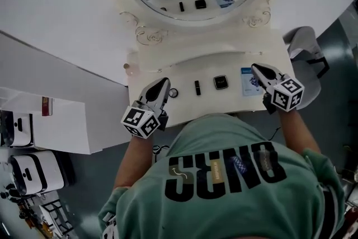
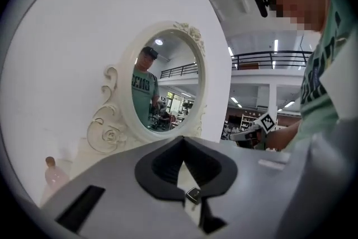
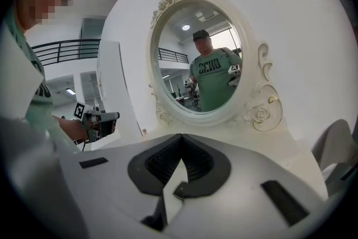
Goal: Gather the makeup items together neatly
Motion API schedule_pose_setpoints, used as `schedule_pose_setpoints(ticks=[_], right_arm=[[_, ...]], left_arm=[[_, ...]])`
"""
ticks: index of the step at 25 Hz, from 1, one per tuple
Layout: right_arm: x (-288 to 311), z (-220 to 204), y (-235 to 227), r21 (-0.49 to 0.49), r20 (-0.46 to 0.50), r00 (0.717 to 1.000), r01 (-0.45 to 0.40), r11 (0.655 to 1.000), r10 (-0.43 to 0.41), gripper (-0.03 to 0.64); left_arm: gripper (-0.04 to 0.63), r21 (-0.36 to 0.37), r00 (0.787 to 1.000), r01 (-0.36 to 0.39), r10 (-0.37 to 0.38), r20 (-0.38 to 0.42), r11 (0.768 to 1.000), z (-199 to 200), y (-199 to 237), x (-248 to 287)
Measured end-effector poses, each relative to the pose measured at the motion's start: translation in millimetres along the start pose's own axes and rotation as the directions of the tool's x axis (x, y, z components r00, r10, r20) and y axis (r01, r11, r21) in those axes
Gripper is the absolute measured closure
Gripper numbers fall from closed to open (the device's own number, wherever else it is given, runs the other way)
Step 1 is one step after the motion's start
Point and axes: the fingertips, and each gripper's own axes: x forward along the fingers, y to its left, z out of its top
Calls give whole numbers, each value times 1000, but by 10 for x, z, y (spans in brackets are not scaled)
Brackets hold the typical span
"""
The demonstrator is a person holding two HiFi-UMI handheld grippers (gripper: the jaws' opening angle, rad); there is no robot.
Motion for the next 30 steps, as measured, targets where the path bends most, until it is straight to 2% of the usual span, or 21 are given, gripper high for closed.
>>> schedule_pose_setpoints(ticks=[5, 12, 30], right_arm=[[180, -165, 87, 7, -41, 999, 25, 1000, -25, 623], [216, -297, 51, 3, -79, 997, 20, 1000, -20, 623], [83, -270, -61, -7, -72, 997, -7, 1000, 7, 623]], left_arm=[[588, -42, 1000, -15, 15, 19, 999, -112, 167, -305], [588, -76, 1000, -13, 14, 12, 997, -235, 115, -264], [588, -69, 1000, 0, 1, 15, 998, -205, -41, -49]])
